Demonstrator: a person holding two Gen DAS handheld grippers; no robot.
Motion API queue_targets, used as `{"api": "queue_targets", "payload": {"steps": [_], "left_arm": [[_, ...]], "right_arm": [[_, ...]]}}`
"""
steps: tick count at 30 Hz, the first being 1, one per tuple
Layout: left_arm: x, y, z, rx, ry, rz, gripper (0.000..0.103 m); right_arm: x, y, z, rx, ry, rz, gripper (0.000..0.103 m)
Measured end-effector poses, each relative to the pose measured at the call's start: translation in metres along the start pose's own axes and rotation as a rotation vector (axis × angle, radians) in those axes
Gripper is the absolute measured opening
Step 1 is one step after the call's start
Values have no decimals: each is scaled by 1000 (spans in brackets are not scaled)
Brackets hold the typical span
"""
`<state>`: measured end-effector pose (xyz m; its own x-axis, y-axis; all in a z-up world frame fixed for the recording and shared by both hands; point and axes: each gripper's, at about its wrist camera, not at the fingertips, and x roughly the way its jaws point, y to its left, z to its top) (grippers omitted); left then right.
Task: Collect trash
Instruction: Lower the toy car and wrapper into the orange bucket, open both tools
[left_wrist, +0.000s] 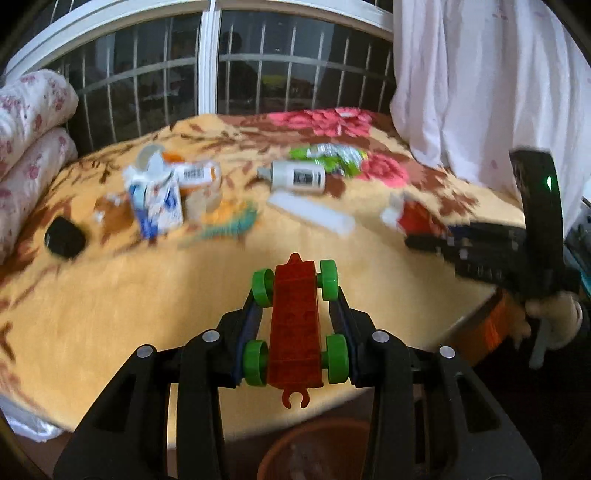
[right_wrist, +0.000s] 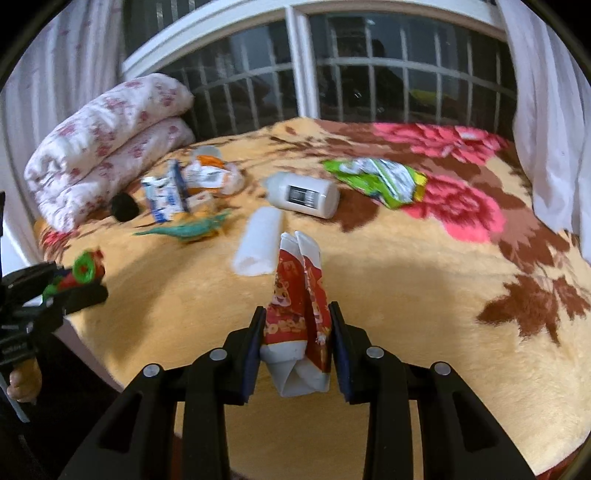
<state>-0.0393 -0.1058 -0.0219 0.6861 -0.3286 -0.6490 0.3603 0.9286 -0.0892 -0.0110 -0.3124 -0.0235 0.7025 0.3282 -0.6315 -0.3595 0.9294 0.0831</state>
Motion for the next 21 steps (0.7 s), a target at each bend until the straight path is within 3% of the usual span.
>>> {"api": "queue_targets", "payload": {"steps": [3, 8, 12, 21], "left_arm": [[-10, -3, -36, 29, 54, 26, 37], [-22, -4, -84, 13, 141, 9, 37], [-40, -10, -116, 5, 168, 1, 37], [-54, 1, -140, -25, 166, -12, 37]], "right_arm": [[-22, 17, -17, -18, -15, 50, 33], [-52, 48, -54, -20, 68, 100, 34], [-68, 70, -90, -14, 124, 88, 34], [-63, 83, -125, 50, 192, 112, 34]]}}
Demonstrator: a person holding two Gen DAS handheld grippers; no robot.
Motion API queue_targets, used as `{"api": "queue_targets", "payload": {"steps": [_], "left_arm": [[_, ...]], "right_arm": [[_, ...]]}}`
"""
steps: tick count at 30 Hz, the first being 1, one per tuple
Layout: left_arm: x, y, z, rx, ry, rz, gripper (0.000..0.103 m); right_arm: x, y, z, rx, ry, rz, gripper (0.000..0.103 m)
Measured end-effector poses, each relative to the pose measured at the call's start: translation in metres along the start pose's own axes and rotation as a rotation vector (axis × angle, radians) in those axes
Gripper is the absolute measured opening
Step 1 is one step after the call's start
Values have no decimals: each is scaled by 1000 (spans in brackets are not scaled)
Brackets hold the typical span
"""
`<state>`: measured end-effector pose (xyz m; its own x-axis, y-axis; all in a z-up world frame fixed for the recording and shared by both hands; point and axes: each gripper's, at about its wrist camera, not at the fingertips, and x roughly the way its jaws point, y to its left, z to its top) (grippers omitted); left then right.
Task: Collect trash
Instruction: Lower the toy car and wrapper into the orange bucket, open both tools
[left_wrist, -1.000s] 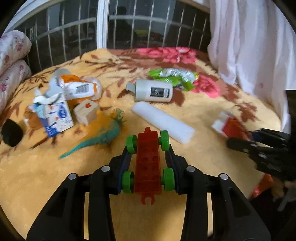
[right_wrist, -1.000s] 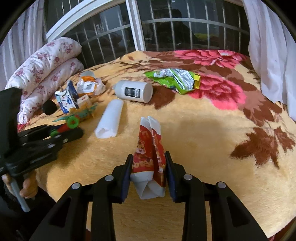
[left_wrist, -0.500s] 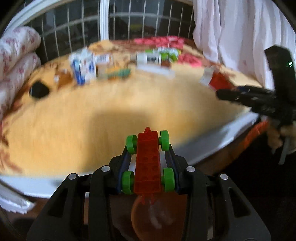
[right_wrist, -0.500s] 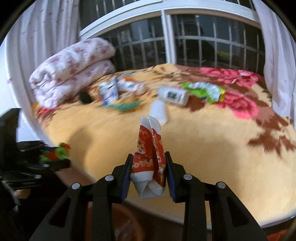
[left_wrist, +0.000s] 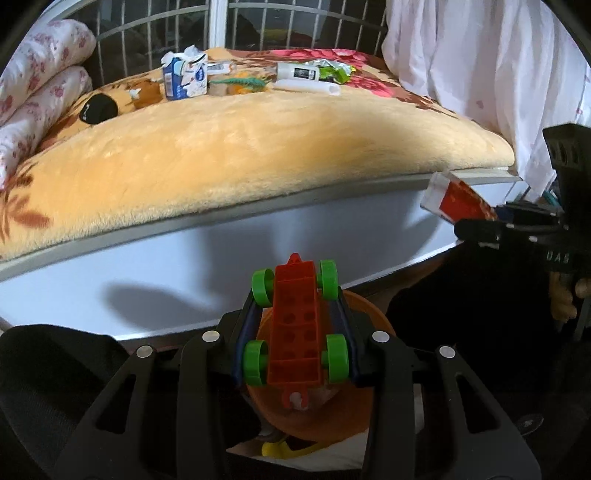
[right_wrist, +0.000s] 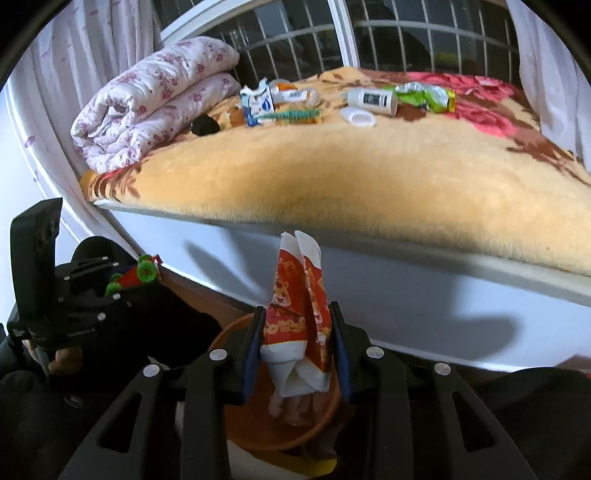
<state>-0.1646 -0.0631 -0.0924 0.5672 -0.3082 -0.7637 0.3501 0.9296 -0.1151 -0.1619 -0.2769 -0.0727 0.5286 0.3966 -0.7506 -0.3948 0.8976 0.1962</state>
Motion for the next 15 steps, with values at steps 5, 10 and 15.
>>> {"api": "queue_targets", "payload": {"steps": [5, 10, 15], "left_arm": [[14, 1, -2, -2, 31, 2, 37], [39, 2, -7, 13, 99, -12, 38], [78, 2, -13, 20, 193, -45, 38]], "right_arm": [[24, 0, -3, -29, 68, 19, 34], [58, -3, -10, -41, 160, 40, 34], [100, -3, -19, -39, 247, 72, 34]]}}
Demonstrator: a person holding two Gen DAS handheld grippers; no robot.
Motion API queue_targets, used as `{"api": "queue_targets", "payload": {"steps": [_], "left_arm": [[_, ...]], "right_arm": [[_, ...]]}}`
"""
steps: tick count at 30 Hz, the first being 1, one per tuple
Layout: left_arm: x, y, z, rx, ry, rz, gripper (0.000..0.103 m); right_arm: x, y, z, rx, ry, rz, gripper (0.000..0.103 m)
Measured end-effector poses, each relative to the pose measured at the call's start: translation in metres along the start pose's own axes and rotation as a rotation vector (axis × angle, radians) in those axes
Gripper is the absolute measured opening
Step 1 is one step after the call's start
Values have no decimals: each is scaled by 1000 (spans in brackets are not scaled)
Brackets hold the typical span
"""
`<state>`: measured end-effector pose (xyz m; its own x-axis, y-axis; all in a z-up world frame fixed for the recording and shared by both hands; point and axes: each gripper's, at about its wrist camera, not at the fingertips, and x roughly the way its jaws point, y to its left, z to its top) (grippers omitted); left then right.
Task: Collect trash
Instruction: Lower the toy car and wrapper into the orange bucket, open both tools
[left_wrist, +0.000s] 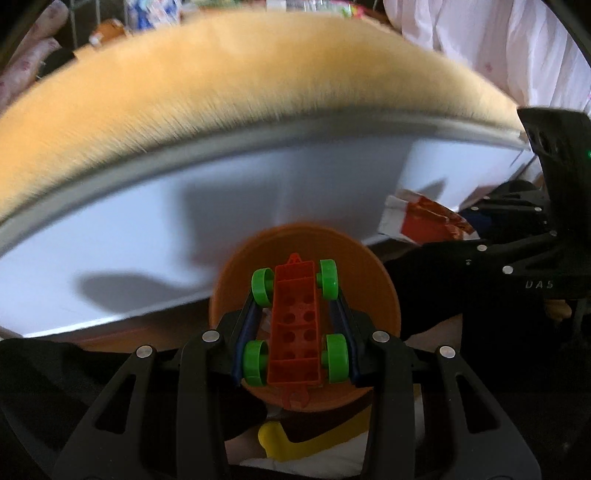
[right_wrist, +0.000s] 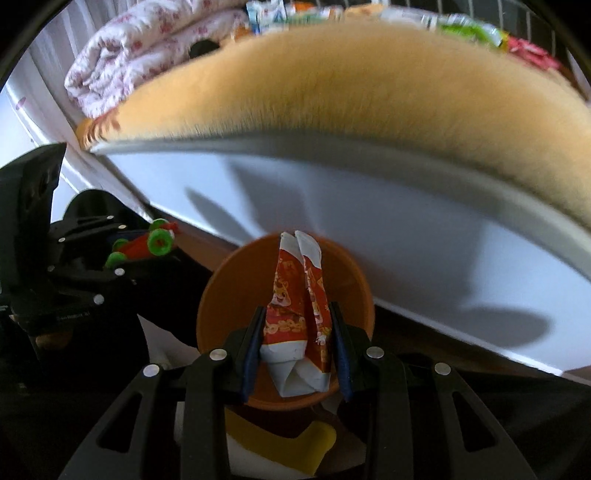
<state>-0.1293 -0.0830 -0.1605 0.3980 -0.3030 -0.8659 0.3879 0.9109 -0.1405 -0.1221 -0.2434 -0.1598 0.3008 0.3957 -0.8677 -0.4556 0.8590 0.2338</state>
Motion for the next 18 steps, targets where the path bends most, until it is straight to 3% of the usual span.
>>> {"api": "queue_targets", "payload": {"steps": [10, 12, 13, 14, 15, 18], "left_arm": [[47, 13, -3, -36, 100, -24, 38], [50, 10, -4, -36, 106, -22, 38], [52, 11, -5, -35, 112, -17, 39], [54, 10, -5, -37, 123, -13, 53], [57, 12, -4, -47, 134, -10, 73], [56, 15, -5, -72, 129, -3, 78]], "right_arm": [[38, -4, -6, -12, 90, 2, 35], [41, -3, -5, -13, 98, 4, 40], [43, -3, -6, -14, 101, 7, 48], [45, -3, -6, -14, 101, 4, 61], [46, -2, -5, -15, 99, -8, 63], [45, -10, -4, -9, 106, -12, 61]]}}
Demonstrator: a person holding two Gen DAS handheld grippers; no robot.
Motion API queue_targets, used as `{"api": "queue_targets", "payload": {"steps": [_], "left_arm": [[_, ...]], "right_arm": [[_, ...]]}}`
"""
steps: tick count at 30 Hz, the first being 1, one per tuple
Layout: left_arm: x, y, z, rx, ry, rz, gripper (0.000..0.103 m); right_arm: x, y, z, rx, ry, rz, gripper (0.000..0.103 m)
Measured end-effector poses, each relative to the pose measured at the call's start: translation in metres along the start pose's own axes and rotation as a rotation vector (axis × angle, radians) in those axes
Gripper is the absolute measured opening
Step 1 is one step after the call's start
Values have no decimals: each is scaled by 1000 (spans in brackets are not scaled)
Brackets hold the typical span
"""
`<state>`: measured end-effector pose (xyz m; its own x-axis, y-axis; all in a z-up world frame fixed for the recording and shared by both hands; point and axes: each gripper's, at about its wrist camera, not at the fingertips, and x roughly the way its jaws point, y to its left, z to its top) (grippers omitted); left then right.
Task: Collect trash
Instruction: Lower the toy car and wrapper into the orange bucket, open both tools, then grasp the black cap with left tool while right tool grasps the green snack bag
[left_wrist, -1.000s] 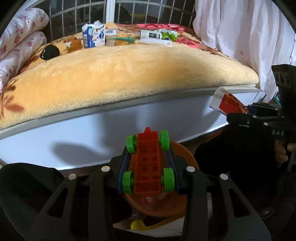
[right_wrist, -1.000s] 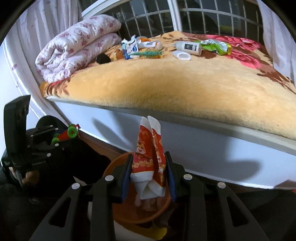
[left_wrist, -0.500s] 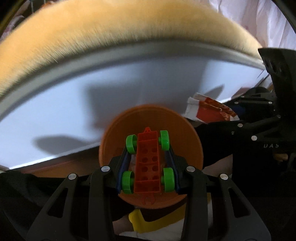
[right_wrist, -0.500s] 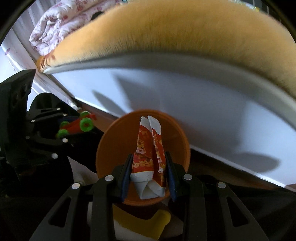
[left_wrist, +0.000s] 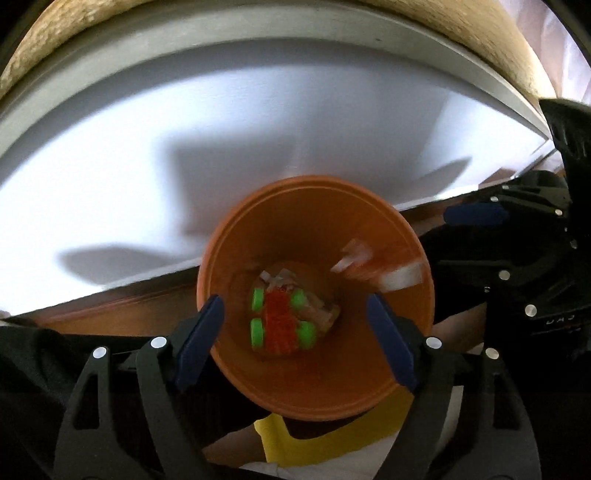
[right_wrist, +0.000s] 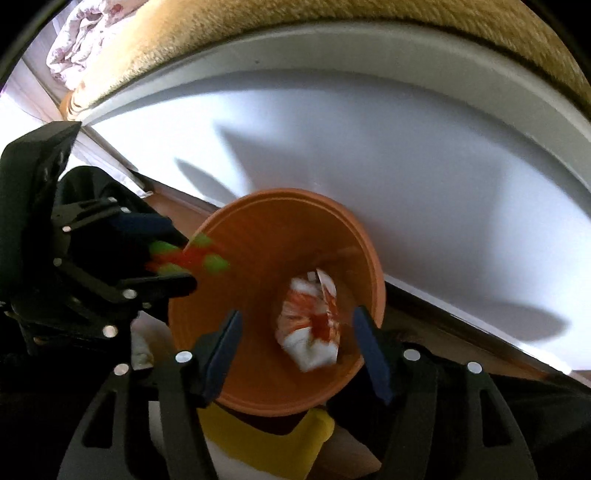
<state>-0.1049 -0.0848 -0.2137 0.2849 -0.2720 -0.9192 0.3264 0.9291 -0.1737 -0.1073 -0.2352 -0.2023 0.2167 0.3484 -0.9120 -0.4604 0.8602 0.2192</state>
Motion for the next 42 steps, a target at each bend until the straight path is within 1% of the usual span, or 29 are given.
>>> {"api": "queue_targets", "payload": {"steps": [2, 4, 6, 8, 11, 12, 13, 14, 15, 16, 18, 20, 21, 22, 23, 26, 31, 33, 34, 35, 36, 37, 38, 39, 41, 42], "left_arm": [[-2, 1, 1, -12, 0, -7, 78], [-7, 1, 2, -16, -16, -15, 78], [-19, -1, 4, -21, -42, -21, 78], [-44, 4, 7, -29, -92, -28, 78], [-93, 17, 16, -63, -216, -28, 78], [-115, 24, 22, -79, -275, -19, 78], [-130, 31, 28, -91, -316, -1, 78], [-145, 37, 36, -105, -361, 26, 81], [-162, 47, 46, -123, -411, 62, 86], [-174, 57, 55, -141, -448, 110, 87], [-195, 80, 84, -198, -511, 250, 88], [-205, 102, 110, -235, -542, 307, 89], [-207, 117, 126, -269, -550, 338, 89], [-205, 131, 140, -289, -551, 347, 89], [-202, 146, 158, -307, -536, 367, 89], [-188, 179, 189, -345, -482, 417, 89], [-162, 215, 221, -392, -397, 424, 89], [-145, 228, 227, -416, -350, 421, 88], [-138, 232, 230, -420, -330, 412, 86], [-129, 235, 234, -418, -299, 415, 70], [-121, 236, 236, -407, -269, 404, 59], [-119, 233, 238, -396, -263, 420, 58], [-119, 228, 238, -376, -272, 442, 54], [-119, 221, 237, -346, -282, 466, 52], [-124, 210, 232, -319, -309, 508, 51], [-128, 206, 229, -314, -330, 516, 51]], "right_arm": [[-7, -2, -3, 4, -8, -3, 58], [-14, -2, -4, 5, -25, -10, 58], [-30, -5, -8, 9, -40, -11, 58], [-48, -6, -8, 11, -70, -12, 58], [-83, -9, -5, 9, -147, -5, 58], [-96, -9, -2, 7, -180, -9, 58], [-108, -10, 0, 9, -213, -12, 58], [-115, -10, 2, 11, -233, -14, 58], [-125, -10, 6, 16, -273, -12, 58], [-131, -10, 9, 22, -298, -8, 58], [-136, -7, 17, 30, -335, 6, 58], [-135, 0, 24, 30, -352, 29, 58], [-133, 1, 27, 26, -352, 36, 58], [-130, 4, 29, 19, -348, 41, 58], [-127, 9, 32, 7, -341, 42, 58], [-121, 16, 36, -20, -326, 41, 58], [-117, 15, 42, -12, -306, 65, 58], [-115, 13, 47, -7, -301, 66, 58], [-116, 13, 47, -4, -301, 66, 58], [-116, 13, 49, -1, -302, 65, 58], [-118, 12, 51, 2, -304, 62, 58], [-120, 12, 52, 6, -308, 60, 58], [-122, 13, 53, 7, -311, 58, 58], [-125, 12, 56, 10, -318, 54, 58], [-133, 10, 61, 20, -333, 57, 58], [-141, 7, 66, 26, -348, 65, 58]]}}
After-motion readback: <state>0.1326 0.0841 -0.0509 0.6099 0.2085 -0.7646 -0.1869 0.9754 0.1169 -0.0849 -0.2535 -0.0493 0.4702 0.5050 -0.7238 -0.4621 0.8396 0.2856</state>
